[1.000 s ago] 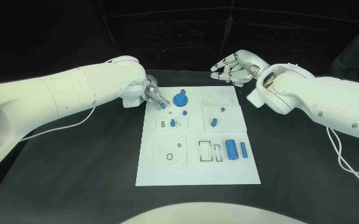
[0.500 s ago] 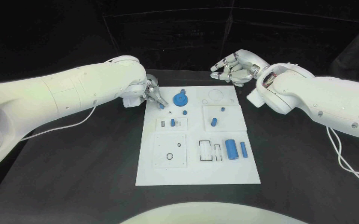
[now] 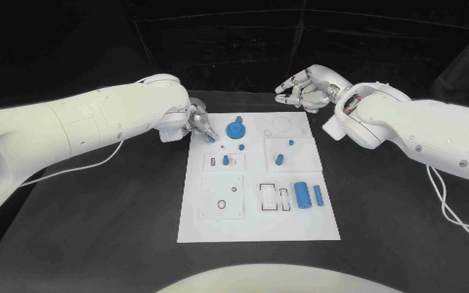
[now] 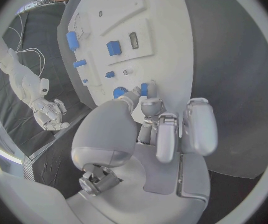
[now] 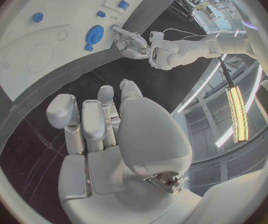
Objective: Assemble the parts on the task board
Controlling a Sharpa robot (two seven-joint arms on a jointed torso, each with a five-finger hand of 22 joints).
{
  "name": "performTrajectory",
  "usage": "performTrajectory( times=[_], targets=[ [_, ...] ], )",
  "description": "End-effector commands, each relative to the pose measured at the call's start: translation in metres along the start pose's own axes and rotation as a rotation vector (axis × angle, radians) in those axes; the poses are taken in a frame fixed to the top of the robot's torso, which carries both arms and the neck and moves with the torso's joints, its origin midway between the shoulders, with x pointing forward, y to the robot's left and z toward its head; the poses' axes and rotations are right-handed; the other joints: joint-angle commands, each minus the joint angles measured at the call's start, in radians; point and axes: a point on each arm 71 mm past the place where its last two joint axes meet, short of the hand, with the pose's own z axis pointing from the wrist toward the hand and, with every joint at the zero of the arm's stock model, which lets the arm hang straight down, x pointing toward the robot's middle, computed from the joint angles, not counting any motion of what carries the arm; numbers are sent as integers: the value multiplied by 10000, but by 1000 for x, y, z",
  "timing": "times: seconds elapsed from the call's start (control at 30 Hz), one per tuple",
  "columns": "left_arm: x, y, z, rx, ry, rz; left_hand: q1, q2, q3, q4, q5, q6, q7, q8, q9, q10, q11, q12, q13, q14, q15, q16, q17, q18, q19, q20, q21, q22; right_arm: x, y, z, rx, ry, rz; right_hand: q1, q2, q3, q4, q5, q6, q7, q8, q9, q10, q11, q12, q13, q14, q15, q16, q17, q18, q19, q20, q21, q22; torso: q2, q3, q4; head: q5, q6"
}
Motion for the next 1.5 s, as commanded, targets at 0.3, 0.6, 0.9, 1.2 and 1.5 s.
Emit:
performTrajectory(
  times=[0.3,0.6,0.9,1.2,1.5],
  targets=[
    [6,9,-22,809,-1235,-949,-840,-372,2846,-1767,-6,-62,-65,339,339,298,-41,89,273,1056,-10,32,2634,-119,170,15,-28,497,-1,0,0,-16,50,-27,-65,41,-6,66,65,-83,-9,25,-14,-23,10,56,13,167,-35,-12,11,152,-37,-19,-27,16,-57,15,67,8,-39],
    [18,18,-37,1207,-2015,-1641,-1019,-459,3112,-1780,-5,-68,-92,460,411,360,-65,135,355,1056,-30,32,2634,-135,207,-5,37,565,-2,-2,0,19,46,-38,-65,41,-6,66,65,-83,-9,25,-14,-23,10,56,13,167,-35,-12,11,152,-37,-19,-27,16,-125,19,161,24,-136],
    [40,16,-42,1515,-2504,-1036,-1115,-566,3380,-1845,8,-107,-105,567,455,376,-81,140,380,1056,-47,32,2634,-133,215,-22,23,568,-1,-2,2,21,53,-40,-65,41,-6,66,65,-83,-9,25,-14,-23,10,56,13,167,-35,-12,11,152,-37,-19,-27,16,-134,10,183,60,-201],
    [55,12,-42,1613,-2222,-514,-1206,-633,3483,-1845,4,-93,-122,654,490,426,-92,191,473,1056,-56,32,2634,-131,218,-29,9,565,-1,-2,2,23,74,-38,-65,41,-6,66,65,-83,-9,25,-14,-23,10,56,13,167,-35,-12,11,152,-37,-19,-27,16,-118,17,155,59,-244],
    [62,12,-40,1509,-1794,89,-1281,-681,3510,-1832,1,-66,-145,736,523,495,-108,274,612,1056,-66,32,2634,-136,228,-36,26,585,-1,-2,2,30,78,-39,-65,41,-6,66,65,-83,-9,25,-14,-23,10,56,13,167,-35,-12,11,152,-37,-19,-27,16,-124,28,159,35,-297]
  ],
)
